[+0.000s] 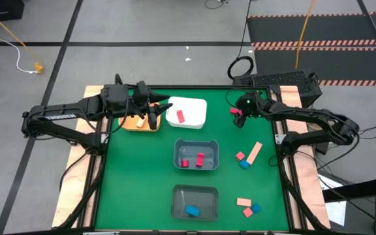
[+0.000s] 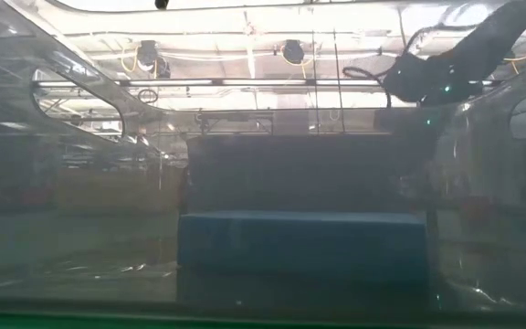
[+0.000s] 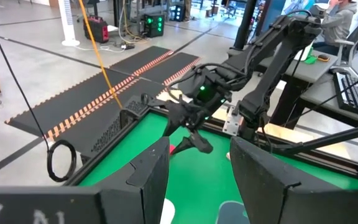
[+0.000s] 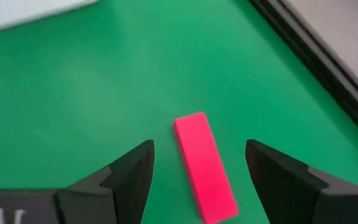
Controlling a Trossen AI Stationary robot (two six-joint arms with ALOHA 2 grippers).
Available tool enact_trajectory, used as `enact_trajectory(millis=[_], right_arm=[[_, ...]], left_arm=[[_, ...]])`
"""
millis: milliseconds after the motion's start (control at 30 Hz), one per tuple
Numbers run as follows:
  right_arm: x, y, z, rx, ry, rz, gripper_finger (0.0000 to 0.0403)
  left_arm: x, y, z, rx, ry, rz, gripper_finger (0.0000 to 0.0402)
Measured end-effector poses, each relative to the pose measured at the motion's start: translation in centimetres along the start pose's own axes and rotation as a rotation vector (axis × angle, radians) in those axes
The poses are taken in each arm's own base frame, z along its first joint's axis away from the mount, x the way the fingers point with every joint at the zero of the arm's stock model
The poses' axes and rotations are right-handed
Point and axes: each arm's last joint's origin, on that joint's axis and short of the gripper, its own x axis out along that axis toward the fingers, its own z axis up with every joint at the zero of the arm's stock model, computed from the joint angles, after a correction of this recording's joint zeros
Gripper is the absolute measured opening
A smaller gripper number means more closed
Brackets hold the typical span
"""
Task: Sort & place blocks by color
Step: Put the red wooden block into the blue bin
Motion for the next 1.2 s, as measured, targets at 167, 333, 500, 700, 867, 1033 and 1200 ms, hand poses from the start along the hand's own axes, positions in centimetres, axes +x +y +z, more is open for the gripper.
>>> enact_trajectory(millis=[167,333,500,700,867,1033,1200], right_arm=[[1.4,-0.7,-0.5,-0.003,0.054,-0.006,0.0241],[2.8,-1.2,-1.4,0.032,0.117,0.056,0.0240],[3.9,-1.7,-1.7,0.036,0.130,0.070,0.0240],[4.5,-1.7,-2.1,0.084,0.164,0.112,0.0218],[4.5,-1.6,-2.2,0.125,0.174,0.111,0.0145],[4.5,-1.6,-2.2,0.140,0.174,0.105,0.0086],[3.3,-1.7,-1.7,0.186,0.128,0.098,0.0086]], left_arm=[[0.0,0.0,-0.2,0.005,0.023,0.004,0.0170],[0.0,0.1,-0.6,0.012,0.058,0.010,0.0170],[0.0,0.1,-0.7,0.016,0.075,0.013,0.0170],[0.0,0.1,-0.8,0.016,0.077,0.013,0.0170],[0.0,0.1,-0.8,0.018,0.081,0.014,0.0170],[0.0,0.1,-0.8,0.017,0.081,0.013,0.0170],[0.0,0.2,-0.9,-0.001,0.094,0.016,0.0170]])
